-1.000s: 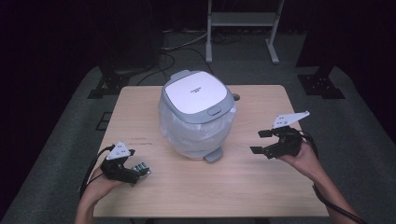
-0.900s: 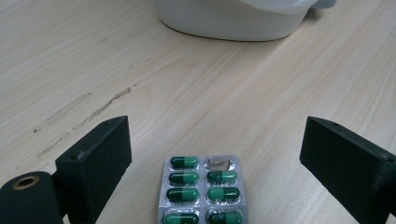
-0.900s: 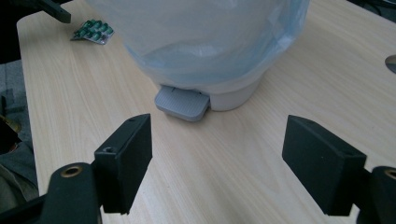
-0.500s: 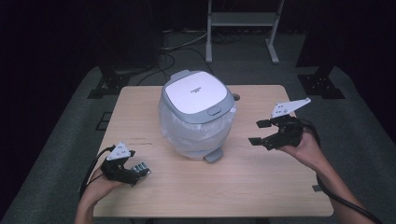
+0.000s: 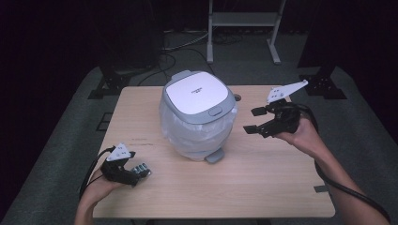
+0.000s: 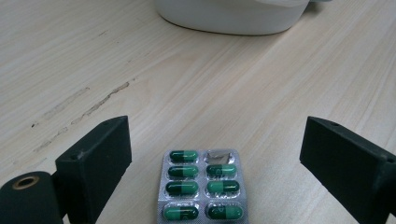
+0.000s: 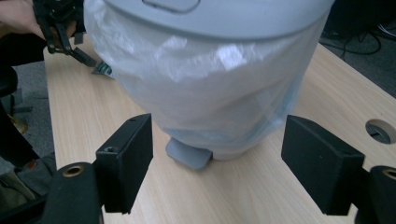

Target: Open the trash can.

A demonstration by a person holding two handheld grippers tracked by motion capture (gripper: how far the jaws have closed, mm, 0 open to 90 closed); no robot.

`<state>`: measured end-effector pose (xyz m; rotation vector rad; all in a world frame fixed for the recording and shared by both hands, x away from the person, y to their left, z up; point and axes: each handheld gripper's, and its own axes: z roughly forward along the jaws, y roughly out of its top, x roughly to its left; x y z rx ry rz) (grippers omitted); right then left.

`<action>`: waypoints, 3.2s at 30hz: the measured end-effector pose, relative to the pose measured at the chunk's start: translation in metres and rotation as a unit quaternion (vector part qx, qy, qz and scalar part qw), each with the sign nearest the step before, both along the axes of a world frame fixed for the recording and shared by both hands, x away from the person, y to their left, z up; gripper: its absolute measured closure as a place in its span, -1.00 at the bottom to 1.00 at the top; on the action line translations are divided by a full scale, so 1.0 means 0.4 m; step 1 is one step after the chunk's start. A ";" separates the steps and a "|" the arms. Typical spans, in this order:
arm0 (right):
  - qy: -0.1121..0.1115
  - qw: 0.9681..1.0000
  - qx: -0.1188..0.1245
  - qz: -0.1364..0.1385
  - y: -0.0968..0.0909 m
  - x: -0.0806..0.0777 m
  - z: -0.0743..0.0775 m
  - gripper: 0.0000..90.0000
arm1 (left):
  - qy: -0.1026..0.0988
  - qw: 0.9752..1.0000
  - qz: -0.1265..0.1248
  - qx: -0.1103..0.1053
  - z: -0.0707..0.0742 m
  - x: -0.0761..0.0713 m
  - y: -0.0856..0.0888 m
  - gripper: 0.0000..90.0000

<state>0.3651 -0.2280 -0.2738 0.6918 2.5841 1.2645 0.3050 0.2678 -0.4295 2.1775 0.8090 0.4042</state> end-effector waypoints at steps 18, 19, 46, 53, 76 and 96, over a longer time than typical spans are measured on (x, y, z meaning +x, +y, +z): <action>-0.010 1.000 0.004 0.023 0.065 0.036 0.085 -0.29 | -0.006 1.000 0.000 -0.012 0.016 -0.003 0.012 -0.82; -0.009 1.000 0.006 0.025 0.068 0.037 0.089 -0.27 | -0.006 1.000 0.000 -0.012 0.016 -0.004 0.013 -0.82; -0.023 0.997 -0.009 0.070 0.178 0.068 0.125 0.63 | -0.005 1.000 0.007 -0.019 0.021 -0.008 0.030 -0.82; -0.025 0.996 -0.020 0.081 0.206 0.074 0.122 0.78 | -0.005 1.000 0.008 -0.020 0.021 -0.008 0.034 -0.82; -0.043 0.996 -0.004 0.081 0.225 0.067 0.085 0.99 | -0.002 1.000 0.005 -0.021 0.023 -0.011 0.034 -0.82; -0.038 0.997 0.028 0.057 0.105 0.011 0.071 0.57 | 0.004 1.000 0.009 -0.012 0.008 -0.008 0.039 -0.82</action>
